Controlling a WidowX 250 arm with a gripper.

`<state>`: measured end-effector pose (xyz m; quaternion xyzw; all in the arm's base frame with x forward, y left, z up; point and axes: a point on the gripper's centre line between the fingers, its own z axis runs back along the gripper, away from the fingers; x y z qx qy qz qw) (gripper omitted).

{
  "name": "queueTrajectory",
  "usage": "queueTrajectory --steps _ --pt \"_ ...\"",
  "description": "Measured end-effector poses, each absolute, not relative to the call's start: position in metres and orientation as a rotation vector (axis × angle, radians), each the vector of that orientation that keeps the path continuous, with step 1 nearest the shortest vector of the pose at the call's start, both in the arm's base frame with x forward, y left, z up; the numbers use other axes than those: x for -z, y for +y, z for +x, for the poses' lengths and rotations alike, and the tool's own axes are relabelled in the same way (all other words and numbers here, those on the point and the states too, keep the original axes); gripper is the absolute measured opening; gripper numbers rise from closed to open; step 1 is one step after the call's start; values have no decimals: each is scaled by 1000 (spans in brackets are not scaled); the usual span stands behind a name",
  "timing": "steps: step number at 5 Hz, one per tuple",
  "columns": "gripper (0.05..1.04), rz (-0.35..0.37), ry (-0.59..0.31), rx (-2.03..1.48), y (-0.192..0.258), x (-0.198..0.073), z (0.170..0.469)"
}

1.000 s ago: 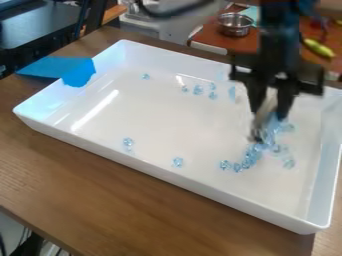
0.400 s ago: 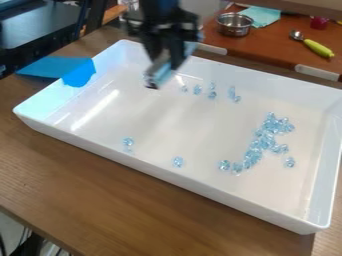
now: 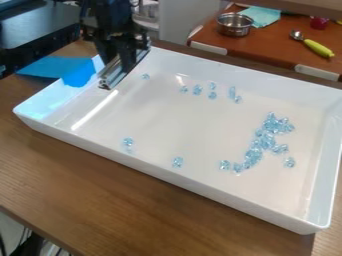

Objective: Sweep into pile

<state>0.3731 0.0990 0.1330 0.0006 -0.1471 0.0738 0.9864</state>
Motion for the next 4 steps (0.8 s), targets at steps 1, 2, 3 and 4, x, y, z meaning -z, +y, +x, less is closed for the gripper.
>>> queueTrajectory --steps 1,2,3,4 --pt "365 46 -278 -156 113 -127 375" --pt "365 78 -270 -170 125 -114 377" --pt "365 119 -276 -178 133 -102 382" --pt "365 138 -270 -186 136 -92 386"
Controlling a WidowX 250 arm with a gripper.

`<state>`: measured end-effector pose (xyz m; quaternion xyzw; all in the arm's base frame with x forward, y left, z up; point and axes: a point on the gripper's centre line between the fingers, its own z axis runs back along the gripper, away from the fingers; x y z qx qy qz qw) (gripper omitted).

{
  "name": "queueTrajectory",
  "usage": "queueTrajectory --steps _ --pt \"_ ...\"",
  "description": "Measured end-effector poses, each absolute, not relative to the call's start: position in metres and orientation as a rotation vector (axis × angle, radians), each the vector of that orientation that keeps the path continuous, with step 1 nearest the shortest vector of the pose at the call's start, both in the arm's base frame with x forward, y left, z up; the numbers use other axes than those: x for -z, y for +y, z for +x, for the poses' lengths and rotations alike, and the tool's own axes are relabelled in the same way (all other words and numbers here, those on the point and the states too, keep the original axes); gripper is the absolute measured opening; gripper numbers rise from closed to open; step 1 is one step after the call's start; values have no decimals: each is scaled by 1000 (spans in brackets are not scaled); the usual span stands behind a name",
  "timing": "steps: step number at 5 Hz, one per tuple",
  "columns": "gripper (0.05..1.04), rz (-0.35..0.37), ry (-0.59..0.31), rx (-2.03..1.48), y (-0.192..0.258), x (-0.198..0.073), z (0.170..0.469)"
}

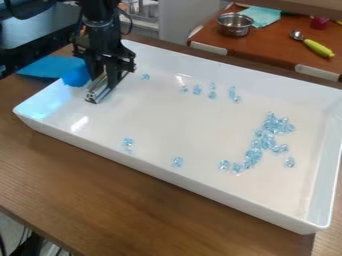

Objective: Sweep into pile

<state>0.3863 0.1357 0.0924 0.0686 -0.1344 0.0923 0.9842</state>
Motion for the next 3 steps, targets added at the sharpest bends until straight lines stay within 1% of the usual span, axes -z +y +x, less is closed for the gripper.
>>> queueTrajectory --steps 1,2,3 --pt "365 147 -278 -175 131 -92 395" --pt "365 123 -257 -160 113 -92 396" --pt "365 102 -241 -121 76 -90 402"
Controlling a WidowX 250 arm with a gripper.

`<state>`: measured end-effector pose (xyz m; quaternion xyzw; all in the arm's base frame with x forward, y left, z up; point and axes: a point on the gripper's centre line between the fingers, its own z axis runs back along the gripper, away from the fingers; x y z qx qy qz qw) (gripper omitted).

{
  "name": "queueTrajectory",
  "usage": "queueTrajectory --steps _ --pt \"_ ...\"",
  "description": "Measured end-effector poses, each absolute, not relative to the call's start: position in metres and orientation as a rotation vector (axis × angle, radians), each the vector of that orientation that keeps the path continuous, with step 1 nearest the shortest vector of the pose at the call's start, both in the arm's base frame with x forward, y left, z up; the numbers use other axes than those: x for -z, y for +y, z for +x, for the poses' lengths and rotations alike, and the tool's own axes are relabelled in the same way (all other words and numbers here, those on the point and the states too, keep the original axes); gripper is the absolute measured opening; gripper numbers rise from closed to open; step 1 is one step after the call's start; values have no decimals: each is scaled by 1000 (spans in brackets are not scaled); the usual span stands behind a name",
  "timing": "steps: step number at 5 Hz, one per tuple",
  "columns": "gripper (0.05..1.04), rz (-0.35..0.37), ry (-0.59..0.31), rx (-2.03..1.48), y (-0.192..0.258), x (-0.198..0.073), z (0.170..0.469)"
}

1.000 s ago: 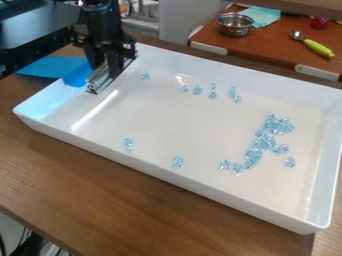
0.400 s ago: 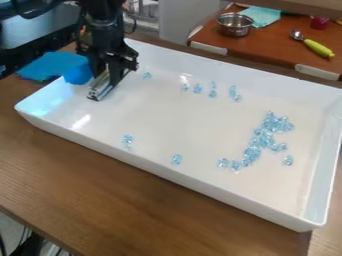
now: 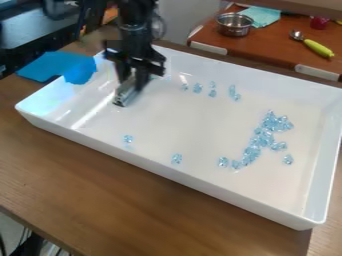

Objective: Sweep into pile

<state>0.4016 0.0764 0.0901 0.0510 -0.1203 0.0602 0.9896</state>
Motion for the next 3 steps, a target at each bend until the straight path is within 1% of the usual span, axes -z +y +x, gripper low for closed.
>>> queueTrajectory --steps 1,3 --pt "365 92 -227 -111 51 -89 403" --pt "365 95 -245 -89 8 -90 407"
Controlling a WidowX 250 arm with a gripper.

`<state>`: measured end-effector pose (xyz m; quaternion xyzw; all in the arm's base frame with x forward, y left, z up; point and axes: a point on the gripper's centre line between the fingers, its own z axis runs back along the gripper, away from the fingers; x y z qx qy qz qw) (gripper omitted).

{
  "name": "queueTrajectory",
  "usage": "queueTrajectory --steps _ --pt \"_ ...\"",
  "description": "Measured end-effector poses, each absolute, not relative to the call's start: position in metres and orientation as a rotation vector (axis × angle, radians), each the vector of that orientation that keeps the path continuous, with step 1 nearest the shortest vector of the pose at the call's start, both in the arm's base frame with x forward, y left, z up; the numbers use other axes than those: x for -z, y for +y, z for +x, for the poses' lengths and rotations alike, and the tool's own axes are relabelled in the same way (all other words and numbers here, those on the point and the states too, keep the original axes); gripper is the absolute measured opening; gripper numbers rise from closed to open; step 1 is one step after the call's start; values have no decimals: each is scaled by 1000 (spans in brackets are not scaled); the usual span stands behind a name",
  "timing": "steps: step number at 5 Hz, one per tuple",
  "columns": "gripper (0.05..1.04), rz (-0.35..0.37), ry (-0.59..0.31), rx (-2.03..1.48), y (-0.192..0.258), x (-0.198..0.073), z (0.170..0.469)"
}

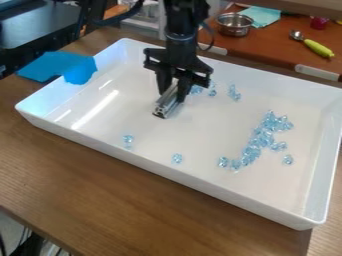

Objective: Sweep into pile

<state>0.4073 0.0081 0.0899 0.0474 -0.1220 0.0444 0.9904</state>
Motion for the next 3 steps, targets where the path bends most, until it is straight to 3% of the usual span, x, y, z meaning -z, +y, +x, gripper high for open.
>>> queueTrajectory --steps 3 --pt "365 84 -274 -39 -34 -90 417"
